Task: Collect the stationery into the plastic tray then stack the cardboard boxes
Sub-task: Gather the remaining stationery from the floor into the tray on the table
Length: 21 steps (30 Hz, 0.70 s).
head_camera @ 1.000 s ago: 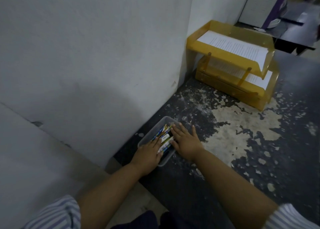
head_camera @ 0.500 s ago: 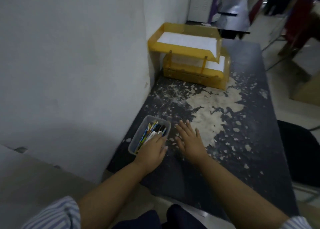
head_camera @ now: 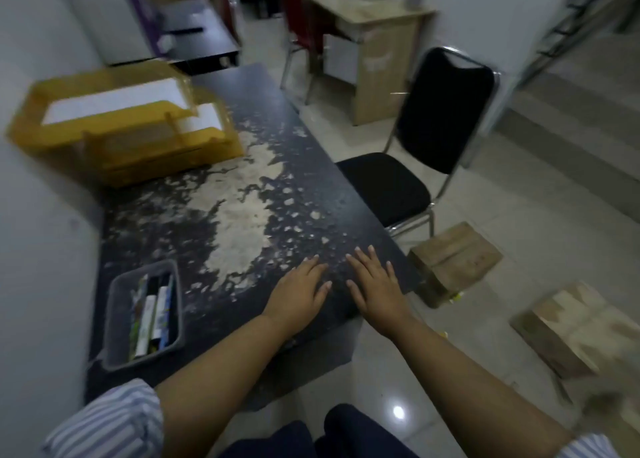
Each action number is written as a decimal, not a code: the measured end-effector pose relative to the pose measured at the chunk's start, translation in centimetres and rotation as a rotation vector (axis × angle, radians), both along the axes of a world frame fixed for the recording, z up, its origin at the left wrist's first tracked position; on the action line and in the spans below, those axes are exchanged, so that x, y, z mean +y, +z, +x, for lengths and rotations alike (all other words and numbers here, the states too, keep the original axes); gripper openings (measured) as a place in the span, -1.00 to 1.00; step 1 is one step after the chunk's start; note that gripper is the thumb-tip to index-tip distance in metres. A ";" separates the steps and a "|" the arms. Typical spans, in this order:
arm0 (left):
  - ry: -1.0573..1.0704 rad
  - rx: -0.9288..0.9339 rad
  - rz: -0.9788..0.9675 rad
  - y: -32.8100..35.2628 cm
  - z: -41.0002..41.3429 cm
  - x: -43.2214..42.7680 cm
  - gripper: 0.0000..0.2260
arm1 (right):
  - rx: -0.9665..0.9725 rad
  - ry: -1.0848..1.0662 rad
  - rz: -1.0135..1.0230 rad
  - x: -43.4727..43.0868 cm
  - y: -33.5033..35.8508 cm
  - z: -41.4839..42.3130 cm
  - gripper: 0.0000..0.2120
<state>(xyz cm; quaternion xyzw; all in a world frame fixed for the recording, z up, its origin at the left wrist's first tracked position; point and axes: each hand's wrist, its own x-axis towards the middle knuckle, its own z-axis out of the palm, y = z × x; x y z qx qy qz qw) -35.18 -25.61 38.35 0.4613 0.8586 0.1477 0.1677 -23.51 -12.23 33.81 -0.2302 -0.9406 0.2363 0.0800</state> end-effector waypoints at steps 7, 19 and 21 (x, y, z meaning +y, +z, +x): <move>-0.363 0.044 -0.030 0.2 9.5 10.2 -0.56 | -0.060 -0.350 -0.009 4.7 -0.5 15.0 -0.52; -0.647 -0.059 -0.048 -1.8 29.5 20.0 -0.59 | -0.197 -0.721 -0.079 7.3 -0.6 38.4 -0.54; -0.689 -0.057 -0.052 -2.2 31.6 20.9 -0.58 | -0.191 -0.767 -0.086 7.7 -0.9 40.6 -0.54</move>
